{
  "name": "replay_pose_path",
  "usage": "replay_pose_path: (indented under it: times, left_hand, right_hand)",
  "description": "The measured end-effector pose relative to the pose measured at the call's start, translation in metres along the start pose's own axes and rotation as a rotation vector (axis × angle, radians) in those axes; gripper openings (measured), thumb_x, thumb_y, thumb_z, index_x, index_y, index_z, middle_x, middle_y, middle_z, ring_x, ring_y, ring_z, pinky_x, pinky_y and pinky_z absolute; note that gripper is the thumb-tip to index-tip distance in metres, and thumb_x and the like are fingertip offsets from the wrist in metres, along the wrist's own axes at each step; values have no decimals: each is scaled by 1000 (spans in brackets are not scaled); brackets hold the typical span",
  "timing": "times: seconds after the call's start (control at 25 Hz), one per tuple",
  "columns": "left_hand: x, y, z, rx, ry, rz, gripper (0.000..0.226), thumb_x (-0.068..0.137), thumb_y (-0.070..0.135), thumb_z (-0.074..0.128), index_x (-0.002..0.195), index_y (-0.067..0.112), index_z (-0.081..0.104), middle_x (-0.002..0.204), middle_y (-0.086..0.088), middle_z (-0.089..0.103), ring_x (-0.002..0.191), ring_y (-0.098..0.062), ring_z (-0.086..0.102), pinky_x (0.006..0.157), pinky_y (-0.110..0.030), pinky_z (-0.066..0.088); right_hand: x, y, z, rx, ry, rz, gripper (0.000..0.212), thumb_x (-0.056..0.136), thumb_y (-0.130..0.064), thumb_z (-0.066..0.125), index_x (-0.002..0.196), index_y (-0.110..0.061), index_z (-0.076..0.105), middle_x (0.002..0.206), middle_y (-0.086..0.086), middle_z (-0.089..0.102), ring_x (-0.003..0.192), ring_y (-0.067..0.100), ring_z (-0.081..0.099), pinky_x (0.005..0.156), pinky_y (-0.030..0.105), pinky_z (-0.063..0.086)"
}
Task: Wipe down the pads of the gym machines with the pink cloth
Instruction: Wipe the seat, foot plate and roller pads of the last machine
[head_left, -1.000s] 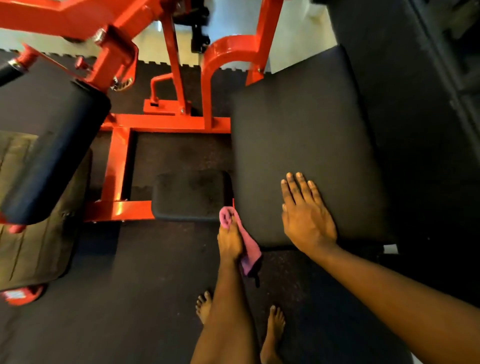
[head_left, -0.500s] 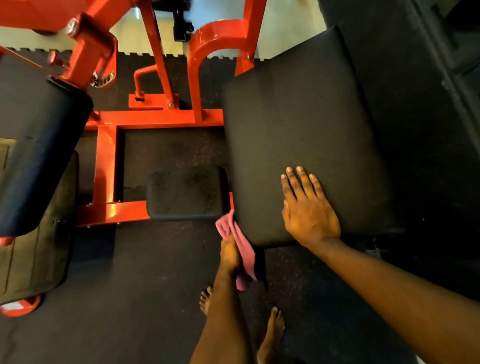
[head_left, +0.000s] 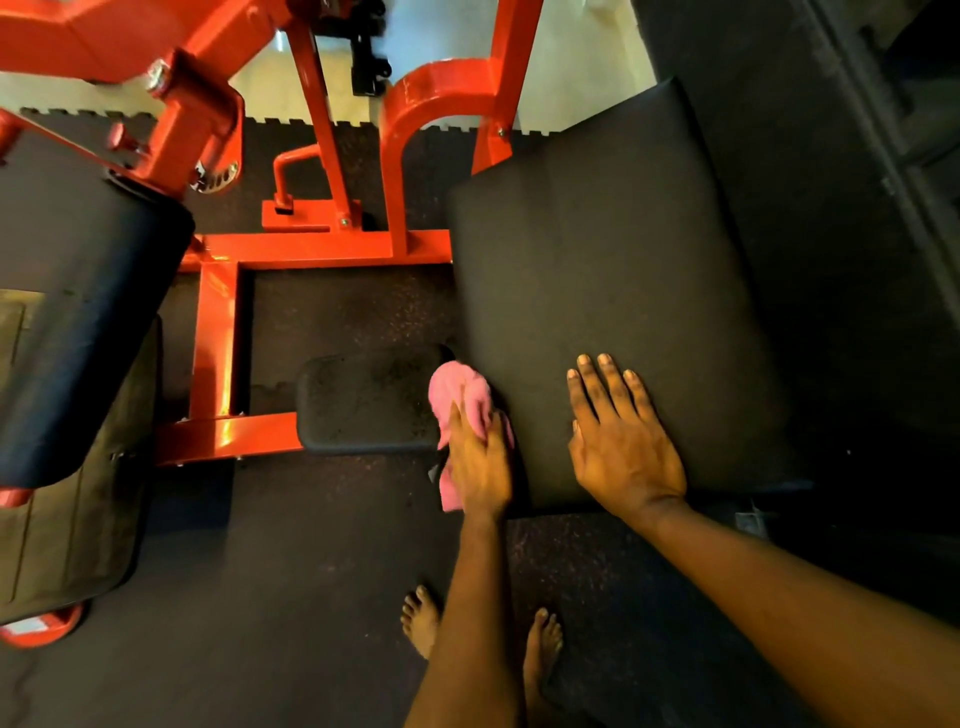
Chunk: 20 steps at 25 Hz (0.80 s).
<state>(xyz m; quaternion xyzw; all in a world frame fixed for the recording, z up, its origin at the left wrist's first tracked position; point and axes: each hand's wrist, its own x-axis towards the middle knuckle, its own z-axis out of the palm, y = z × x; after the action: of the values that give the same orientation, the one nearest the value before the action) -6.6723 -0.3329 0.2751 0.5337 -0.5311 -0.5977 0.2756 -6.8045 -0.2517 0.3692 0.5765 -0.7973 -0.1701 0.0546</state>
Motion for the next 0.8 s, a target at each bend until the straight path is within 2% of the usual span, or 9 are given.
replay_pose_path:
  times: [0.08,0.16,0.32,0.44,0.52,0.6,0.68,0.76,0.8]
  left_hand:
    - [-29,-9,-2,34,-21,64,61,100,30,53,156,30,28,161,9,30,143,5,29,114,-15,24]
    - [-41,-6,-4,84,-11,61,65,101,32,54,157,36,22,163,9,24,146,-5,28,118,-27,27]
    - [35,13,1,196,-69,-228,58,102,50,40,155,38,22,153,-7,42,132,-29,49,105,-42,41]
    - [83,40,7,188,-97,-180,60,104,52,33,158,32,19,158,-5,37,137,-30,45,109,-40,37]
    - [75,35,6,153,-81,-203,57,104,50,36,156,29,28,154,-8,43,134,-30,47,107,-36,37]
    - [52,12,-3,37,-79,-416,58,102,52,41,150,19,42,144,-18,52,126,-32,53,103,-37,41]
    - [37,-8,-16,-100,-121,-599,54,101,53,44,128,10,62,128,-21,63,106,-28,61,88,-35,46]
    - [36,-11,-19,-86,-134,-613,49,101,54,43,110,12,65,110,-15,69,92,-21,63,76,-31,47]
    - [41,-7,-16,-47,-114,-582,52,102,53,40,112,8,64,111,-15,68,96,-22,63,77,-31,47]
  right_hand:
    - [1,0,-1,9,-4,3,67,93,-32,30,154,-3,35,162,17,30,151,35,25,123,51,18]
    - [0,0,-1,20,-4,1,68,93,-32,30,154,-3,35,162,17,30,151,34,25,124,51,18]
    - [-1,0,-2,16,-9,1,67,94,-32,32,155,-5,33,164,16,28,153,33,22,124,51,16]
    - [0,1,-3,4,-6,-8,67,94,-31,32,155,-4,33,163,16,28,152,33,23,124,51,17]
    - [0,1,-6,7,-18,-13,68,92,-31,39,154,-3,36,162,18,31,150,35,27,121,52,19]
    - [4,1,-9,6,-56,-38,71,86,-32,57,149,-2,44,157,19,38,145,37,35,117,53,24]
    - [18,0,-14,33,-85,-48,74,75,-36,73,139,-2,55,148,20,49,137,38,43,110,53,30]
    - [51,1,-20,70,-74,-58,70,76,-37,73,135,-4,58,146,20,50,137,37,43,111,52,30]
    - [71,3,-24,81,-60,-67,68,80,-37,69,138,-4,56,150,19,47,141,36,40,114,51,28]
